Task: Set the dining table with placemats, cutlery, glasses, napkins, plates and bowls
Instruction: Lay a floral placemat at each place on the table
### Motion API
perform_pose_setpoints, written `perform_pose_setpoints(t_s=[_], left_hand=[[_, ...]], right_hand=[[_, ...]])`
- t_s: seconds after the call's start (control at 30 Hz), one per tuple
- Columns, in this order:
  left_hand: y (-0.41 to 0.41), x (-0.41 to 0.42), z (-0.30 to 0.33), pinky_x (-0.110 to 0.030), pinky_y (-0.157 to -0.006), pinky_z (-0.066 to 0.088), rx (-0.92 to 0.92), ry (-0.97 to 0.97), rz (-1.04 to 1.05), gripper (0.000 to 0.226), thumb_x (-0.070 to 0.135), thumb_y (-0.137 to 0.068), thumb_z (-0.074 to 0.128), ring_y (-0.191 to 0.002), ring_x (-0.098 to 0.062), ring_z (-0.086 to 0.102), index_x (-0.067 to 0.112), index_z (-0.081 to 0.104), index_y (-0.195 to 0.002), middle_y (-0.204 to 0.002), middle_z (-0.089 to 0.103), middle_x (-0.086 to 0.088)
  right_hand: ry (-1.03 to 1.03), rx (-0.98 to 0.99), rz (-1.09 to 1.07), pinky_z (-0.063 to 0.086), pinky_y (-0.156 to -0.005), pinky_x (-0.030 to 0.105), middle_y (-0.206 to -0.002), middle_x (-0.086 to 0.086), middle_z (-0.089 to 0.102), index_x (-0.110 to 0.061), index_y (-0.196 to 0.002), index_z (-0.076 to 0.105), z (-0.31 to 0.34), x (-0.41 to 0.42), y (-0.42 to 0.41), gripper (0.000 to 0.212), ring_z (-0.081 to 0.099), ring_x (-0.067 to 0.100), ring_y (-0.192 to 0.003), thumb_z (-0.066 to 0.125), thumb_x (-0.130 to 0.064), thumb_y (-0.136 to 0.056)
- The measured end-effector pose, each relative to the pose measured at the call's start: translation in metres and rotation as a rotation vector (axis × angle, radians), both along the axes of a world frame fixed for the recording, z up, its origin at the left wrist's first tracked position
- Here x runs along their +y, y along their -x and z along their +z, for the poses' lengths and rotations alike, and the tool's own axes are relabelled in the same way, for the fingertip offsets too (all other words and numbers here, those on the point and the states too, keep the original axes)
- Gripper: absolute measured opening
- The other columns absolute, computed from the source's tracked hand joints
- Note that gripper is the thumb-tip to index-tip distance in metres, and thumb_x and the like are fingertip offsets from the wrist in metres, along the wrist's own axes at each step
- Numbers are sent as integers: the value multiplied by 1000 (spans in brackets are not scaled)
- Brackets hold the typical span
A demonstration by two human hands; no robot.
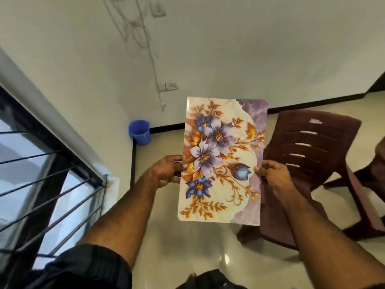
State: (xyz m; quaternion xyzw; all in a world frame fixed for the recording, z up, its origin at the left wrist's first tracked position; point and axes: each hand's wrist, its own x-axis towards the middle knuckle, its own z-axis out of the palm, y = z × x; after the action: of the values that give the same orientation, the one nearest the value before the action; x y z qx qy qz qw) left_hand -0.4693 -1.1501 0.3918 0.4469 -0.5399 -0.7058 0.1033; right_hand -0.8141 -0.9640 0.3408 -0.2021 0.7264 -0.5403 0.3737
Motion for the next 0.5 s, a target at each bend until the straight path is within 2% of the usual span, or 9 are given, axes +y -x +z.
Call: perform_pose_setpoints(t_s=[0.1, 0.2, 0.27, 0.4, 0.5], left_hand=[[0, -33, -2, -44, -82, 64, -55, 25, -25, 23, 20, -102, 68, -104, -33, 77, 13, 73, -123, -112, 79, -15], [13, -58, -18, -42, -78, 65, -68, 8, 32, 22, 16, -102, 67, -97, -30, 78, 11, 73, -122, -109, 79, -15], [25, -74, -31, -44, -79, 65, -77, -8, 67, 21, 12, -101, 66, -94, -30, 77, 10, 73, -121, -109, 79, -16], [63, -133, -49, -47, -84, 64, -105, -25, 98, 21, 11, -100, 67, -93, -31, 76, 9, 75, -120, -110, 78, -18], [94, -180, -53, -44, -80, 63, -109, -28, 143, 21, 13, -100, 67, -90, -30, 76, 9, 75, -119, -108, 79, -17]], right_hand=[[-23, -22, 6, 63, -81, 43, -97, 15, 79, -1, -112, 75, -5, -38, 3, 32, 75, 29, -82, 86, -7, -82], [-46, -58, 11, 62, -69, 34, -97, 12, 79, -2, -108, 76, -17, -71, 15, 26, 75, 28, -81, 84, -7, -84], [-66, -104, 17, 61, -68, 34, -99, 13, 80, -5, -104, 77, -28, -92, 26, 20, 76, 33, -86, 83, -8, -85], [-97, -192, 29, 64, -81, 45, -101, 13, 80, -5, -106, 77, -51, -162, 63, 24, 77, 36, -91, 85, -12, -84], [-123, -254, 69, 62, -78, 39, -98, 12, 80, -8, -106, 76, -59, -219, 96, 22, 76, 34, -90, 83, -10, -85]])
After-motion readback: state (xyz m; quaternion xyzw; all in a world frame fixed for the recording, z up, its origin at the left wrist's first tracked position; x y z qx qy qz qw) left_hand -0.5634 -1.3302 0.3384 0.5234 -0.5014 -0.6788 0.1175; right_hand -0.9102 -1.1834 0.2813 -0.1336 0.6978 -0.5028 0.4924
